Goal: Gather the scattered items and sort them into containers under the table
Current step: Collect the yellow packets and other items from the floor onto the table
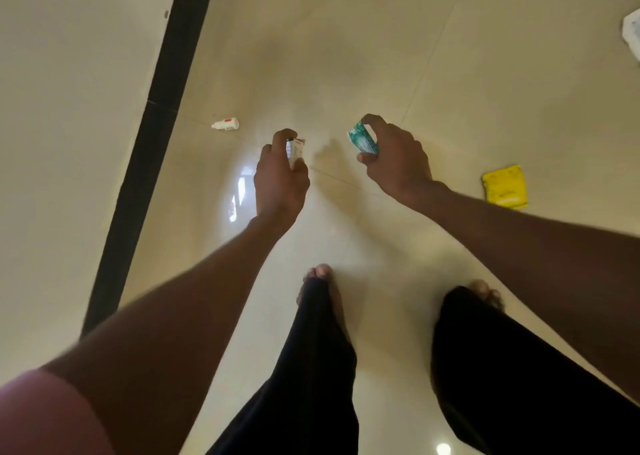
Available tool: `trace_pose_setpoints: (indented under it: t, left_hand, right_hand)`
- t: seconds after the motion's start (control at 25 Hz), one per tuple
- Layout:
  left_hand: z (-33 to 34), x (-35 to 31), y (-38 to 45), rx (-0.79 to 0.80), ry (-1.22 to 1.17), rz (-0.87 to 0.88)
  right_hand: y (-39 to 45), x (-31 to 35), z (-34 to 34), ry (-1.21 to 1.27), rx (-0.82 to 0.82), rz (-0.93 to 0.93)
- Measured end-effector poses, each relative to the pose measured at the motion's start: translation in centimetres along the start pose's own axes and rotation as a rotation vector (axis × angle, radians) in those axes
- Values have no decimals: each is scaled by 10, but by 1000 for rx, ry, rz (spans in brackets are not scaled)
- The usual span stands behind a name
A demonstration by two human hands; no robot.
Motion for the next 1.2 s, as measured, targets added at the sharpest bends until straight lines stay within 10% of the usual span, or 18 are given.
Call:
trace_pose_setpoints:
  t: [0.6, 1.2]
  left_hand:
    - [-161, -260, -297, 315, -140, 257]
    - [14, -408, -595, 592, -81, 585]
  right_hand:
    - [-337, 78, -309, 299, -322, 391]
    - [-677, -159, -382, 535, -855, 832]
Point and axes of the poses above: each hand's wrist, its own y-axis towards the middle knuckle, its own z-axis out of the palm, x = y × z, the point moved 6 cm from there along y, towards the middle knuckle, and after that the axes turned 2 degrees about -z, right-handed, at the moved point
